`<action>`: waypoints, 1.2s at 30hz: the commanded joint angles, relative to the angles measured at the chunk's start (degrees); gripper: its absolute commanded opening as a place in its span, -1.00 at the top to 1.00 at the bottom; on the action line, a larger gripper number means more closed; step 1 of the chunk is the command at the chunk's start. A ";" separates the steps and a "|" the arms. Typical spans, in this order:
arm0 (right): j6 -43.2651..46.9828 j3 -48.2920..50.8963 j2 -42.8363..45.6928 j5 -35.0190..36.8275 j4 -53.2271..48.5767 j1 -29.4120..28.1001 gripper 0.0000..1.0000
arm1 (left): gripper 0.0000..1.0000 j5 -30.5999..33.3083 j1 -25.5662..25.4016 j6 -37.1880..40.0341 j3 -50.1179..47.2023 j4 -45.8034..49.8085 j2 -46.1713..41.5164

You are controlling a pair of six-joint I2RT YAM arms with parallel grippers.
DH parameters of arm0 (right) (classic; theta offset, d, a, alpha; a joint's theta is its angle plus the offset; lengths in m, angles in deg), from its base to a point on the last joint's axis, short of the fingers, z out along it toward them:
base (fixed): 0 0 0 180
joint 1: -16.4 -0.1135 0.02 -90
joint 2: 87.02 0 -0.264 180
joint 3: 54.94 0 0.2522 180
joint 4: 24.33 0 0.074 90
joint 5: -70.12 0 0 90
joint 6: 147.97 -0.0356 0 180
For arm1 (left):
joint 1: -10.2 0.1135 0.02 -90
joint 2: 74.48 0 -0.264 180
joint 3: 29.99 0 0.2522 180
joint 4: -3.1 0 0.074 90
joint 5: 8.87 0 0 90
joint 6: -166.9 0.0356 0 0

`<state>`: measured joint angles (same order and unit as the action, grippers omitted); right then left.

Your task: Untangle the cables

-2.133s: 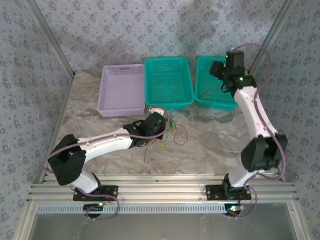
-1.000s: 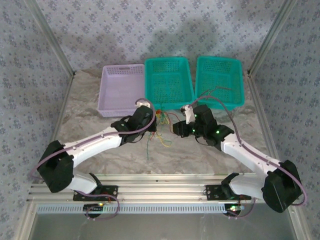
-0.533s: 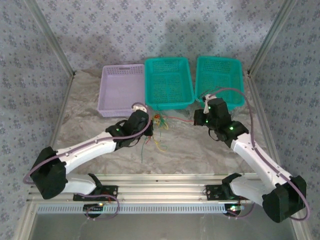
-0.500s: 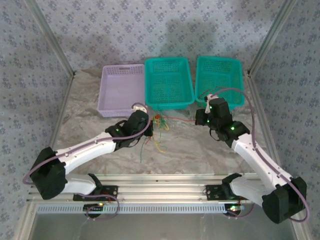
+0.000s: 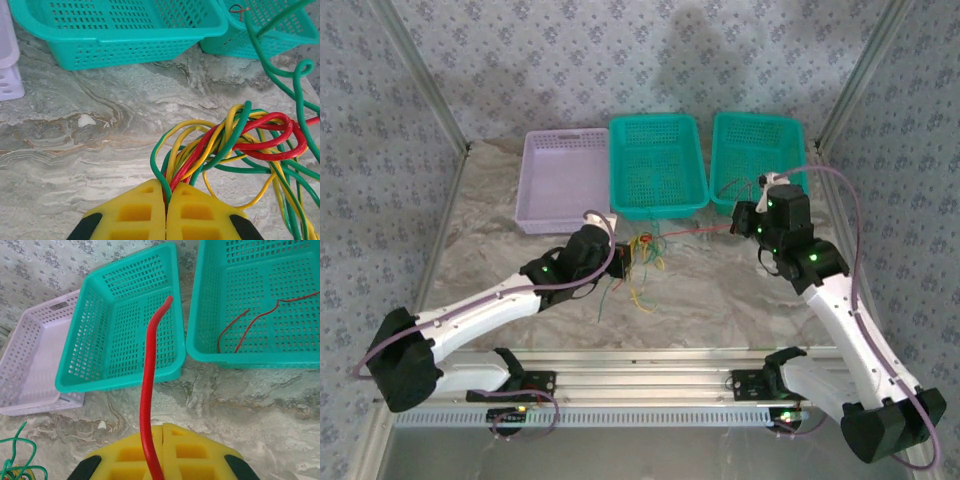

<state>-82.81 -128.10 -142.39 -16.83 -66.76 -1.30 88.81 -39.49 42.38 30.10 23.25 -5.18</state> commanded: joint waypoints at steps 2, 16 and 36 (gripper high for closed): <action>2.47 -6.58 2.57 17.02 -1.84 4.12 1.00 | 1.00 8.87 1.92 0.60 -2.59 12.20 -0.21; 6.18 -22.22 -2.78 21.70 -0.98 5.21 1.00 | 1.00 8.98 1.90 0.32 -4.21 15.50 0.84; 9.28 -27.35 -7.81 24.99 -1.34 5.68 1.00 | 1.00 4.00 1.76 0.49 -6.30 14.71 -0.03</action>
<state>-76.93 -150.00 -151.31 -7.69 -76.22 -0.01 83.85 -40.23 43.23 29.46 16.41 -5.42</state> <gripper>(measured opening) 0.061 0.048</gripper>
